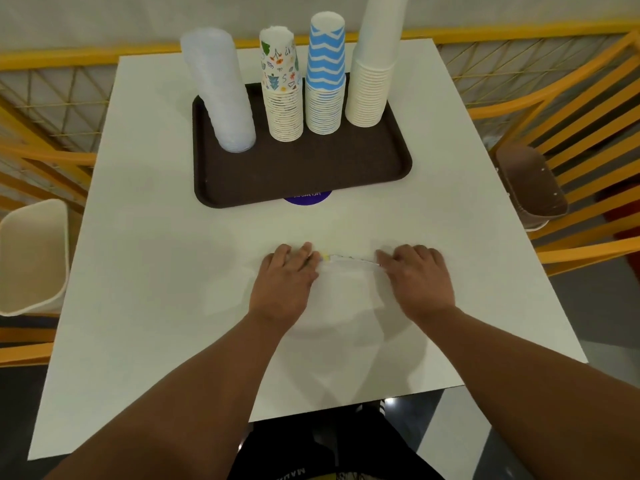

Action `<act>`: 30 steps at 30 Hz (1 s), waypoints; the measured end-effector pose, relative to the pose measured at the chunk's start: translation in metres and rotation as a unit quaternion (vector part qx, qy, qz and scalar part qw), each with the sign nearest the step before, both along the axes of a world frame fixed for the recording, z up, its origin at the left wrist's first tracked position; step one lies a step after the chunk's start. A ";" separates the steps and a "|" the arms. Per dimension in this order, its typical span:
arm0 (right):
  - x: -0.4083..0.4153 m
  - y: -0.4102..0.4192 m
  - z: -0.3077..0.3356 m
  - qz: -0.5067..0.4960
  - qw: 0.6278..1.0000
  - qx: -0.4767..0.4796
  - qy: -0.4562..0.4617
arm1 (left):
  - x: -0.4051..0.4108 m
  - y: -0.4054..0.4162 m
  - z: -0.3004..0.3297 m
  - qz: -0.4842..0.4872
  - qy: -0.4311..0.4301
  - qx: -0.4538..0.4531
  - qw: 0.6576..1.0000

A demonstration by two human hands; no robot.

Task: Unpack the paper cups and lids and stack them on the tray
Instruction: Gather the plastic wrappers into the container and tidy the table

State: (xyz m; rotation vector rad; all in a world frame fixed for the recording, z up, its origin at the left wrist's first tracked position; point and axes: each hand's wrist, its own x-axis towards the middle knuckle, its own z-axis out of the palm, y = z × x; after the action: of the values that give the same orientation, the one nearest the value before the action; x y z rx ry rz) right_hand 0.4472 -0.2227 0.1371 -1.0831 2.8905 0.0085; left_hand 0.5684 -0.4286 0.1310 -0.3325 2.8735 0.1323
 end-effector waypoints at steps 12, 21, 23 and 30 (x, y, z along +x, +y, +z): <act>0.036 -0.058 0.005 0.105 0.979 0.012 -0.172 | -0.013 0.021 0.005 -0.008 -0.039 0.002 0.999; 0.022 -0.038 -0.017 0.094 0.980 0.008 -0.174 | 0.019 -0.024 0.000 -0.002 0.023 -0.039 0.999; 0.025 -0.040 -0.019 0.089 0.980 -0.019 -0.177 | 0.007 -0.006 0.005 -0.043 0.081 -0.024 0.996; 0.022 -0.018 -0.027 0.070 0.984 -0.159 -0.039 | -0.003 0.010 -0.015 -0.091 0.171 0.082 0.978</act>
State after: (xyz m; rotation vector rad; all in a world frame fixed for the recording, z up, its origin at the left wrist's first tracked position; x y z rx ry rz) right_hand 0.4695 -0.2412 0.1102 -1.2973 2.8026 -0.4942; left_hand 0.5656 -0.4184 0.1161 -0.0116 3.1830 0.4274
